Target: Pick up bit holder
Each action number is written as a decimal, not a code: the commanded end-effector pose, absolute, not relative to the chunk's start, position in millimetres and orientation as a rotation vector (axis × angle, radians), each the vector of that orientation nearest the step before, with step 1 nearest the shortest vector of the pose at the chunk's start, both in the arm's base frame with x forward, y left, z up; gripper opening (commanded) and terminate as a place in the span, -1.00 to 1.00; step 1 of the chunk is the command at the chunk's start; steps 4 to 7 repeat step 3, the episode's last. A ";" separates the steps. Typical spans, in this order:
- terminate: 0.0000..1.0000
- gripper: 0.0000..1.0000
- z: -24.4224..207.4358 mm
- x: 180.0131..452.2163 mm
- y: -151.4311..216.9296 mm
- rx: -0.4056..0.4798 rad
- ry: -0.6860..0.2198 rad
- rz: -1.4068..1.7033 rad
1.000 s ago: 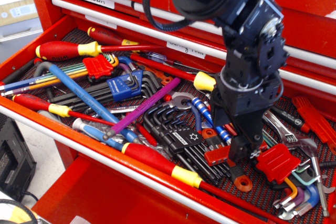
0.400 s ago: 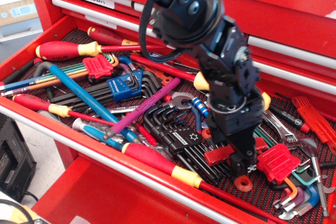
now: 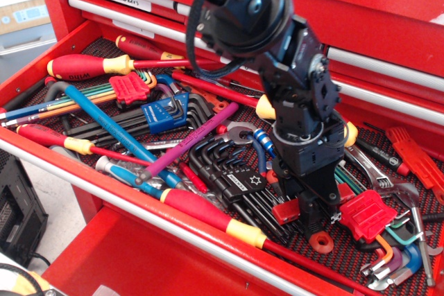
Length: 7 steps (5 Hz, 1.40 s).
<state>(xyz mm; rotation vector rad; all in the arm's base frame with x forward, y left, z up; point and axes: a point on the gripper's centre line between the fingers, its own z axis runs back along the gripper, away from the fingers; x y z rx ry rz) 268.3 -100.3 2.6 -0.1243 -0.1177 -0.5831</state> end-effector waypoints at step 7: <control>1.00 -1.00 138.9 316.2 -51.5 0.143 -0.097 -0.474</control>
